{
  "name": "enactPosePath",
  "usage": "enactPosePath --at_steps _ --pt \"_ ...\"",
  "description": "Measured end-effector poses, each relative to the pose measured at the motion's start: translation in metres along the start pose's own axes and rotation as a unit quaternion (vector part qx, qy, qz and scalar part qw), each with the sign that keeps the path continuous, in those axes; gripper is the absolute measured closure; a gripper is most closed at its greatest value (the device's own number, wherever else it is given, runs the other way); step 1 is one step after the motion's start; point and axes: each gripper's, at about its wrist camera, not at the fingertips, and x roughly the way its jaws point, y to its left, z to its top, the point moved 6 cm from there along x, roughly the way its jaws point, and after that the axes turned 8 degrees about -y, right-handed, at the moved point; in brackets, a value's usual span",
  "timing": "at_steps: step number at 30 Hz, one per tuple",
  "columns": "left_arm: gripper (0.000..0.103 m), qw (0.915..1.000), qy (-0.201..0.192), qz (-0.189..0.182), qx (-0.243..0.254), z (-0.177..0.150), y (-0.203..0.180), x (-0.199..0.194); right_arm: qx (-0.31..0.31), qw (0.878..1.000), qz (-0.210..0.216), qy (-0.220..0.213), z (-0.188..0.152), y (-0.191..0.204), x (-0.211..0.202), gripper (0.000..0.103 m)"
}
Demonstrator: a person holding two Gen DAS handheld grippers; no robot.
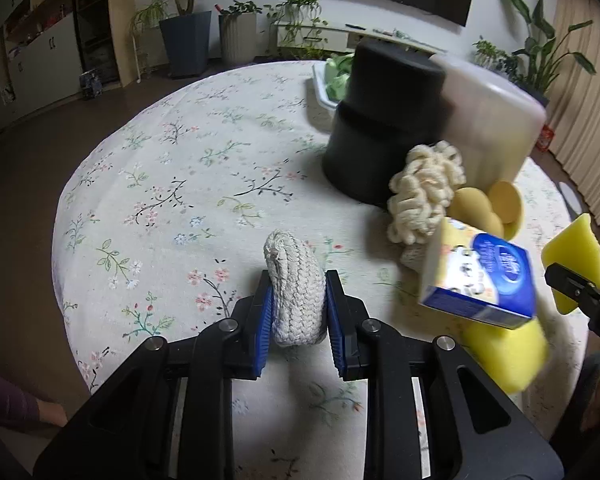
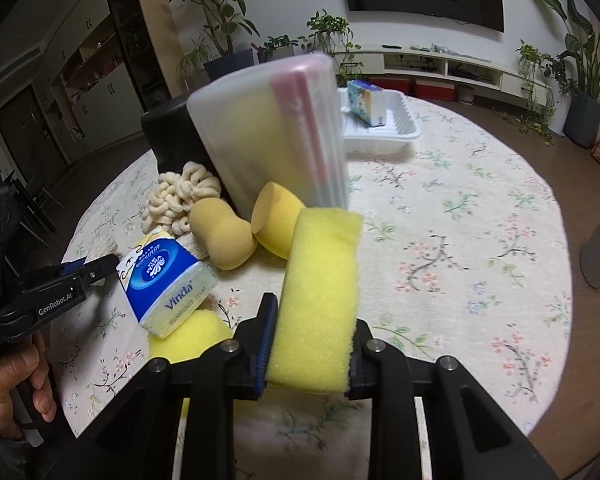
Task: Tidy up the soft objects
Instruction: 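Carry the sock with the left tool while the right tool carries the sponge toward the tray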
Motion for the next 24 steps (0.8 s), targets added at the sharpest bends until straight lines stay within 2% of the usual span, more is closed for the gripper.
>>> enactPosePath --at_steps 8,13,18,24 --pt "0.081 0.9996 -0.006 -0.027 0.009 0.005 -0.009 -0.02 0.02 0.999 -0.024 -0.01 0.004 -0.03 -0.033 0.075" --pt "0.081 0.999 -0.022 -0.036 0.016 0.022 -0.007 -0.038 0.03 0.998 -0.043 -0.016 0.009 -0.055 -0.052 0.075" --pt "0.081 0.998 -0.044 -0.041 0.018 0.06 0.007 -0.048 0.03 0.997 -0.067 -0.029 0.028 -0.086 -0.067 0.075" --pt "0.081 0.9958 -0.071 -0.043 0.038 0.13 0.02 -0.044 0.016 0.993 -0.102 -0.053 0.072 -0.125 -0.078 0.075"
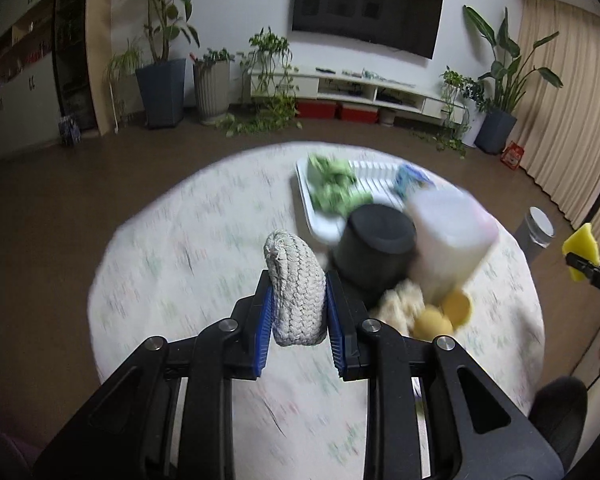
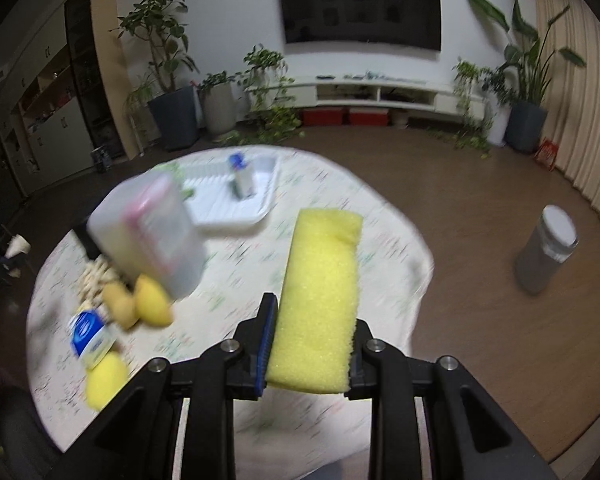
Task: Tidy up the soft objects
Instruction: 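Carry the sock with the left tool while the right tool carries the sponge toward the tray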
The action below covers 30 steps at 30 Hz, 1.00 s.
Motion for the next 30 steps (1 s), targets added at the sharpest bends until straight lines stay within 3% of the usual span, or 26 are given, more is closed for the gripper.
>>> enactPosePath --at_steps 7,13,24,30 --pt "0.081 0.9993 -0.006 -0.011 0.035 0.068 0.001 0.045 -0.03 0.999 -0.02 -0.007 0.06 -0.025 0.034 0.075" --pt "0.081 0.9965 0.018 -0.045 0.069 0.099 -0.022 0.104 -0.056 0.998 0.002 0.004 0.102 -0.007 0.082 0.075" --pt "0.081 0.9801 0.076 -0.119 0.14 0.104 -0.078 0.198 -0.138 0.984 0.1 0.05 0.129 0.08 0.182 0.075" --pt "0.081 0.9651 0.116 -0.154 0.177 0.094 -0.096 0.238 -0.168 0.971 0.155 0.072 0.136 0.109 0.219 0.075"
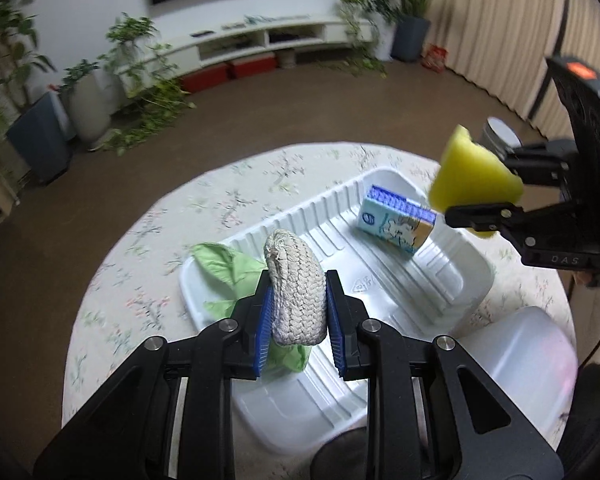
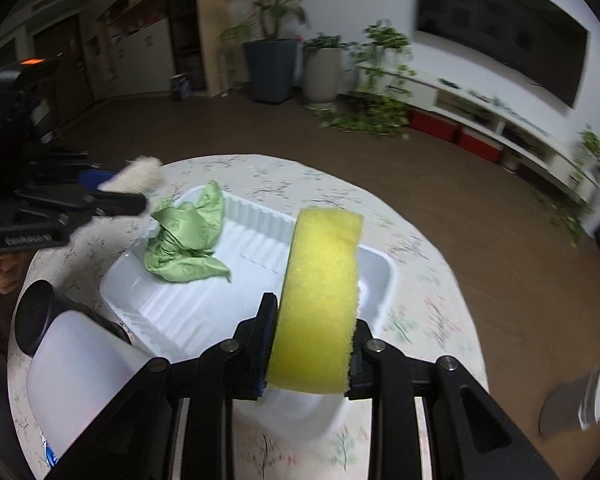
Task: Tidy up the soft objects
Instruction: 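Carry the sock with the left tool while the right tool carries the sponge toward the tray, then lower the sock into the tray and open the left tool while the right tool releases the sponge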
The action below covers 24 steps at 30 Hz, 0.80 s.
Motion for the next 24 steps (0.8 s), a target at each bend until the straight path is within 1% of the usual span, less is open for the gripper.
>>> enactPosePath --at_steps 4,9,10,14,19,24 --pt "0.081 0.9996 0.012 -0.013 0.021 0.0 -0.003 0.014 -0.029 0.999 0.03 0.016 0.005 0.007 0.023 0.075" --pt "0.08 0.9975 0.029 -0.047 0.046 -0.008 -0.016 0.033 -0.058 0.996 0.055 0.039 0.0 0.017 0.049 0.075" --pt "0.08 0.9969 0.033 -0.048 0.052 -0.01 -0.019 0.036 -0.062 0.995 0.064 0.044 -0.002 0.02 0.054 0.075" --pt "0.08 0.9951 0.054 -0.045 0.07 -0.019 -0.027 0.052 -0.081 0.992 0.078 0.062 -0.013 0.029 0.07 0.075" --pt "0.079 0.9956 0.057 -0.042 0.061 -0.02 -0.024 0.058 -0.084 0.99 0.08 0.081 -0.022 0.028 0.086 0.074" --pt "0.079 0.996 0.06 -0.039 0.053 -0.022 -0.022 0.06 -0.081 0.991 0.077 0.079 -0.024 0.023 0.089 0.073"
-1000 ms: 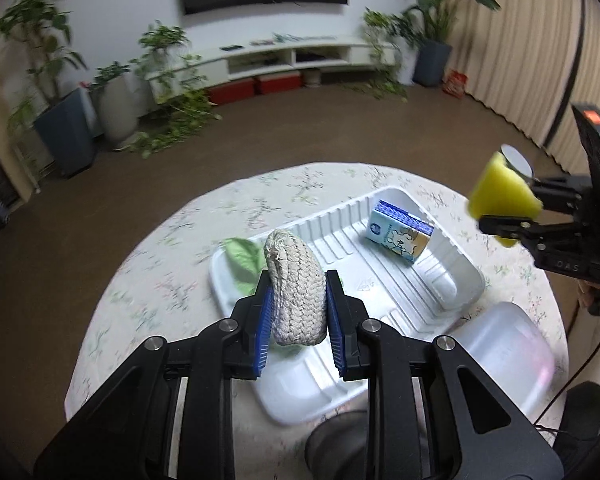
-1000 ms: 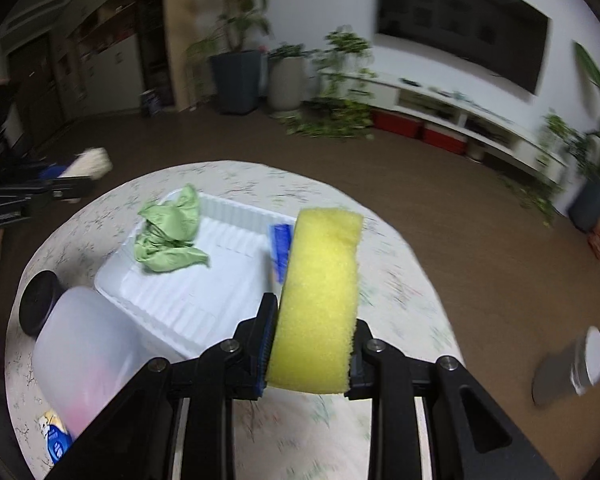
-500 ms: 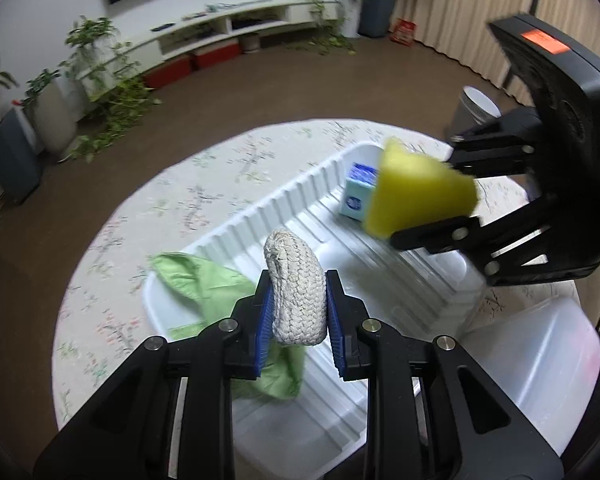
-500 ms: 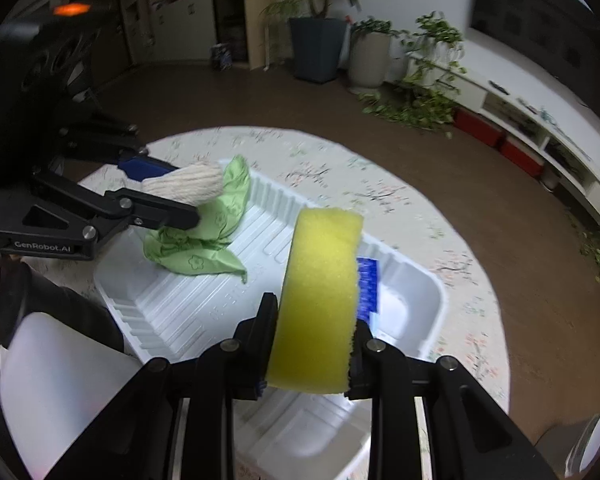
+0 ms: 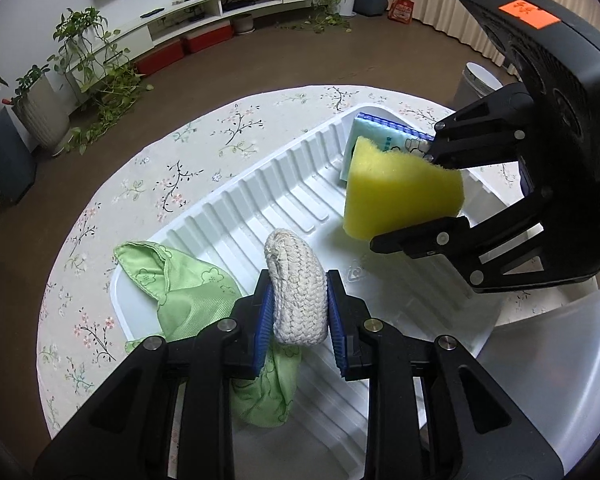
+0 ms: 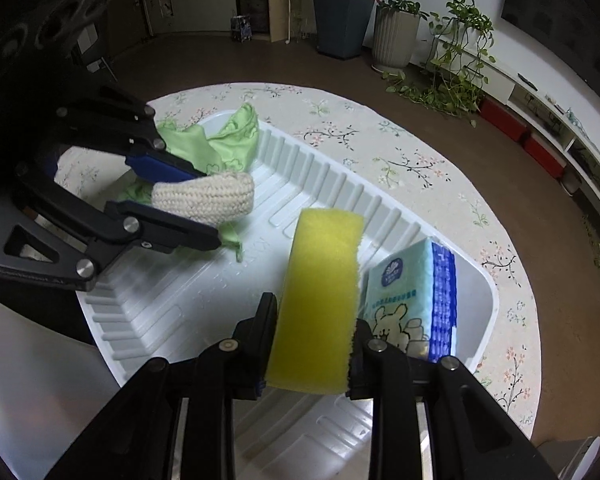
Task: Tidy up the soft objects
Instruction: 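Lower the sock into the tray and open the left tool while the right tool releases the sponge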
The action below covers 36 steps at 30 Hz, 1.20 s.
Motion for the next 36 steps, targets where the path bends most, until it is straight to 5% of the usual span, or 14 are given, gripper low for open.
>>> enactPosePath --at_steps 5,18,36 --pt "0.049 1.0 -0.007 -0.004 0.001 0.002 -0.004 -0.002 -0.001 1.0 -0.003 -0.003 -0.001 0.0 0.0 0.063" --pt "0.044 0.9995 -0.023 0.018 -0.015 0.005 0.007 -0.016 0.004 1.0 -0.021 -0.02 -0.002 0.0 -0.017 0.044" --pt "0.032 0.9898 -0.086 0.073 -0.087 -0.01 0.045 -0.085 0.057 0.993 -0.077 -0.073 -0.004 -0.034 -0.082 0.038"
